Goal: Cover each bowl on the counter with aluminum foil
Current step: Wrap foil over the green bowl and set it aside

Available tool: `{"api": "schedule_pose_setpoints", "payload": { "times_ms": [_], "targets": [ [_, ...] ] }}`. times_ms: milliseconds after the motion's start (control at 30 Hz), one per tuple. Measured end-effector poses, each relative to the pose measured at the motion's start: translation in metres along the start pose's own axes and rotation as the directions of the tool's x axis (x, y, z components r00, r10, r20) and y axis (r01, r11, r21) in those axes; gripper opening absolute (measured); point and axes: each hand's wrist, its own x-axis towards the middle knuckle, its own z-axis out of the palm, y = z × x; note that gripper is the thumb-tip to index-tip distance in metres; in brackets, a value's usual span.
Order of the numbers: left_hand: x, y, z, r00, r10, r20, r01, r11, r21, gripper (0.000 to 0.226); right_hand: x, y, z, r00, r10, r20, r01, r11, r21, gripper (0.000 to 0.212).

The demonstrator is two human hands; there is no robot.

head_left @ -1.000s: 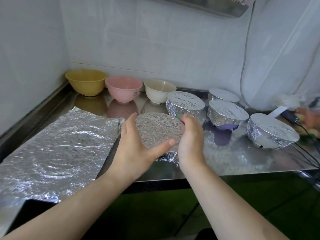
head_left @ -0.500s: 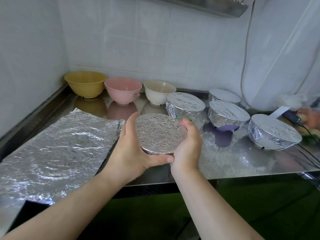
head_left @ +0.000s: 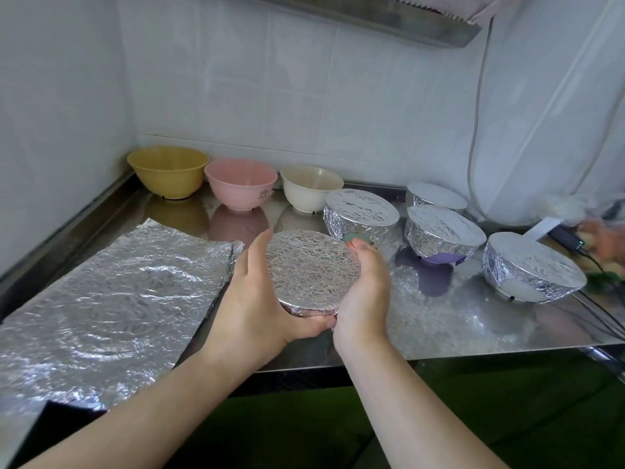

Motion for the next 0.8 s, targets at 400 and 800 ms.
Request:
{"api": "schedule_pose_setpoints", "payload": {
  "times_ms": [400,800],
  "targets": [
    [0.009,0.005,-0.012,0.988,-0.061,0.142,0.073,0.994,-0.077,0.163,-0.005,-0.010,-0.006,0.997,-0.002,0.079,0.010,0.994,-0.108,0.037],
    [0.004,0.016,0.005,0.976,-0.210,-0.062,0.181,0.935,-0.304,0.079,0.024,-0.028,0.001,0.965,0.202,0.168,-0.169,0.967,-0.193,0.026]
  ]
}}
